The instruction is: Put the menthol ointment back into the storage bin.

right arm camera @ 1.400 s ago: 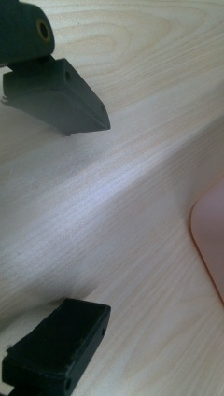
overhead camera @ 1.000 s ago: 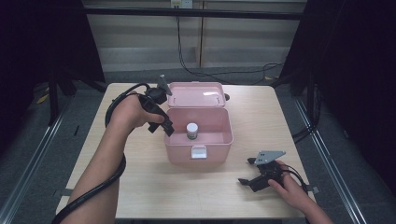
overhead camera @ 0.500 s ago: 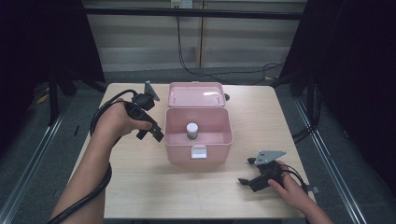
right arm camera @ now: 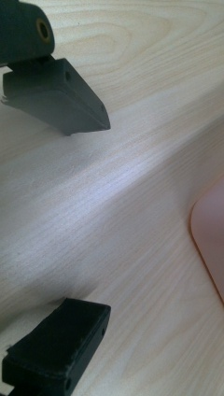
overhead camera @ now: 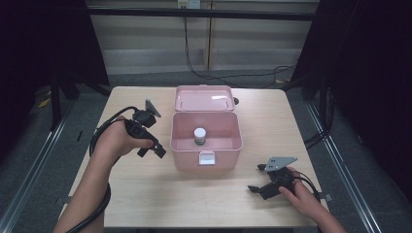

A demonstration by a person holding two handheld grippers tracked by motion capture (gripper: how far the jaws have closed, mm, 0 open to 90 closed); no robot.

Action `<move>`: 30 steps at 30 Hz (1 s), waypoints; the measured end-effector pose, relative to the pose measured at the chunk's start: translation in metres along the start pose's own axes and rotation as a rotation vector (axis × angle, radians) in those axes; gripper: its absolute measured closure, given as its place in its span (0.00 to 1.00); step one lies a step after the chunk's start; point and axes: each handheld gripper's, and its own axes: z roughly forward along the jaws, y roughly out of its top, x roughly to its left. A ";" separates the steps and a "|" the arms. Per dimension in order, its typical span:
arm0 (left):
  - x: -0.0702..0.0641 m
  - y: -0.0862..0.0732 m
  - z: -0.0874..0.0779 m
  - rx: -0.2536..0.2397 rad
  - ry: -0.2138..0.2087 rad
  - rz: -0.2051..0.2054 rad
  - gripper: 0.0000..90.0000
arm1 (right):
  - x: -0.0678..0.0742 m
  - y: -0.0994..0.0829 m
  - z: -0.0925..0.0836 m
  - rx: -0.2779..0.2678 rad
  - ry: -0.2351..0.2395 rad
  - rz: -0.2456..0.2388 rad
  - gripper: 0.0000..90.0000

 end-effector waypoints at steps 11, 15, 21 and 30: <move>0.014 -0.022 0.022 -0.012 -0.014 -0.030 0.28 | 0.000 0.000 0.000 0.001 0.000 0.002 0.11; 0.017 -0.027 0.029 -0.017 -0.019 -0.035 0.28 | 0.000 0.000 0.000 0.002 0.001 -0.001 0.11; 0.021 -0.036 0.037 -0.035 -0.030 -0.036 0.28 | 0.000 0.000 0.000 0.002 0.001 0.001 0.11; 0.024 -0.047 0.051 -0.042 -0.025 -0.043 0.28 | 0.000 0.000 0.000 0.002 0.001 0.001 0.11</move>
